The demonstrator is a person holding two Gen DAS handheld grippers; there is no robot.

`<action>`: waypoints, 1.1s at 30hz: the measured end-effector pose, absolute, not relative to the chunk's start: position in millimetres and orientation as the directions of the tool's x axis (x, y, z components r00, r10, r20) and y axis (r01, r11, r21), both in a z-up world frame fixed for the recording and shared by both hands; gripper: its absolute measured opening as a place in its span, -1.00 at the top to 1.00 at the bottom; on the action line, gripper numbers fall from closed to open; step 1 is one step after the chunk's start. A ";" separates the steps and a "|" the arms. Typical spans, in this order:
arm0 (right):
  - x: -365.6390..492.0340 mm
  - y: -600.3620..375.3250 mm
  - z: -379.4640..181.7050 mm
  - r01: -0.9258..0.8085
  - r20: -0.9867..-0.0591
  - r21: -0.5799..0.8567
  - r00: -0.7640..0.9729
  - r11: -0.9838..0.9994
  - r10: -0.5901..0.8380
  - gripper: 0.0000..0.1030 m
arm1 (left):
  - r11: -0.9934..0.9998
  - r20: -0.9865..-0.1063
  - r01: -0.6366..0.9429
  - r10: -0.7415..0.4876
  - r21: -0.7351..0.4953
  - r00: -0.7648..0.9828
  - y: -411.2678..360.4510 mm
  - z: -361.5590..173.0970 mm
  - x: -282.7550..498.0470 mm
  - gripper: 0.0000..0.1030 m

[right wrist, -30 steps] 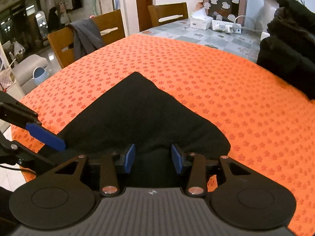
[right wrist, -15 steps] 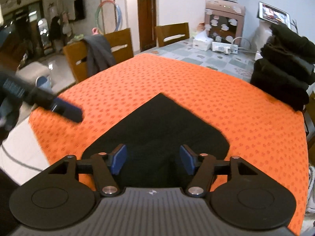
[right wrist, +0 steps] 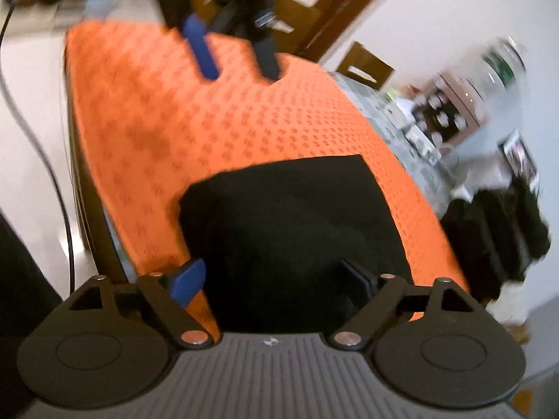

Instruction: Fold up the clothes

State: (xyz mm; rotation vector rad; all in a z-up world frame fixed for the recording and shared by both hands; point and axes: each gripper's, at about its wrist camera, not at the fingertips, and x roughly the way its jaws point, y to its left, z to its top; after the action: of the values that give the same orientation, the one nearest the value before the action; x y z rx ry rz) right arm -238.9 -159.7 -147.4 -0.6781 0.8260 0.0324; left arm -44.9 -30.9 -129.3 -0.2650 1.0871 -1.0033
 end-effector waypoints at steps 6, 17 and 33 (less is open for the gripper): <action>-236.9 -148.9 -166.9 -0.328 -0.681 -0.620 0.676 0.713 -0.281 -0.78 | 0.532 -0.592 0.520 -0.803 -0.668 0.062 -27.9 -131.6 -40.5 -0.54; -224.9 -148.6 -167.6 -0.356 -0.702 -0.618 0.652 0.701 -0.287 -0.51 | 0.501 -0.583 0.475 -0.812 -0.724 -0.032 -32.1 -148.6 -37.6 -0.56; -196.7 -206.0 -99.4 -0.231 -0.785 -0.331 0.605 0.915 -0.131 0.09 | 0.380 -0.490 0.426 -0.853 -0.821 -0.182 -56.6 -180.4 -51.0 -0.70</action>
State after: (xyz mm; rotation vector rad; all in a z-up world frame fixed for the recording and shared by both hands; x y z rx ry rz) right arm -196.7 -206.0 -99.4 -0.4268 0.9262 0.0598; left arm -51.0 -56.6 -180.4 -0.4367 1.2997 -1.2082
